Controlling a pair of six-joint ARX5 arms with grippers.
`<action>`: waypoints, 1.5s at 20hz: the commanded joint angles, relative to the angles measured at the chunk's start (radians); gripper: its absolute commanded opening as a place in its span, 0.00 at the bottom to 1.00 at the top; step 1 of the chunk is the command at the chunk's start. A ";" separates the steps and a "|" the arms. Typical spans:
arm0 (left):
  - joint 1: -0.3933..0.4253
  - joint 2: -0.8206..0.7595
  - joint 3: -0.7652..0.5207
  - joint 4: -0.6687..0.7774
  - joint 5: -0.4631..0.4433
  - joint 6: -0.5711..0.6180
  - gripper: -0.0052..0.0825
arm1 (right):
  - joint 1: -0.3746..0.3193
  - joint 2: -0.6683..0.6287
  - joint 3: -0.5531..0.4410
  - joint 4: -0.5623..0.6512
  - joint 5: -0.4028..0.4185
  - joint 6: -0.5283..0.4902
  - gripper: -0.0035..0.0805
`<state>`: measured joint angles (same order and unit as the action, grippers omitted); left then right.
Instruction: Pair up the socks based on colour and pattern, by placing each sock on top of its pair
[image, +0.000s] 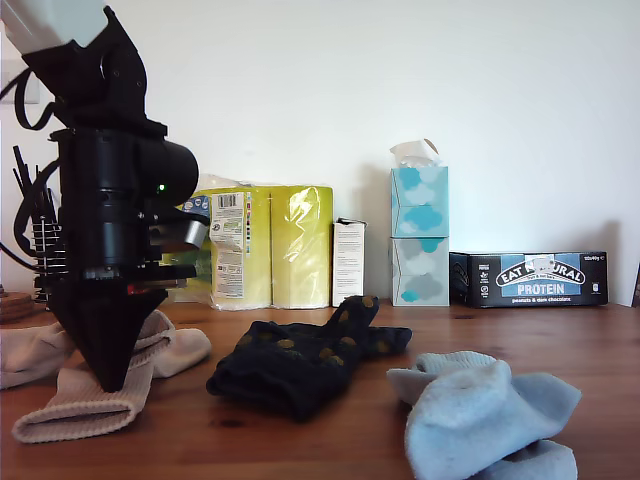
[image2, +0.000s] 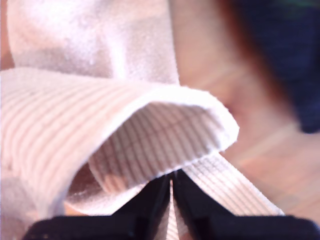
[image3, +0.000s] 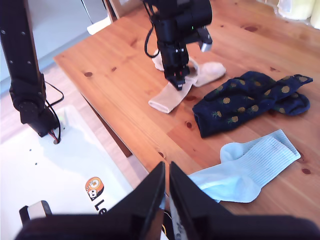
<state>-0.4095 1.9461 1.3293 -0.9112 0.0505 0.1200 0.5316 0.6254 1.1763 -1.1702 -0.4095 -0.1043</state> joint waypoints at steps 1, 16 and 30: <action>-0.032 -0.090 -0.020 0.007 0.005 0.012 0.03 | -0.002 0.000 0.002 -0.002 -0.001 -0.006 0.03; -0.133 -0.170 -0.020 0.108 0.306 0.123 0.75 | -0.002 0.000 0.002 -0.002 0.002 -0.055 0.03; -0.142 -0.014 -0.020 0.162 0.368 -0.142 0.62 | -0.002 0.013 0.002 -0.003 0.002 -0.076 0.03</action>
<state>-0.5438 1.8961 1.3216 -0.7448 0.4152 -0.0196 0.5316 0.6388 1.1763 -1.1755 -0.4084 -0.1780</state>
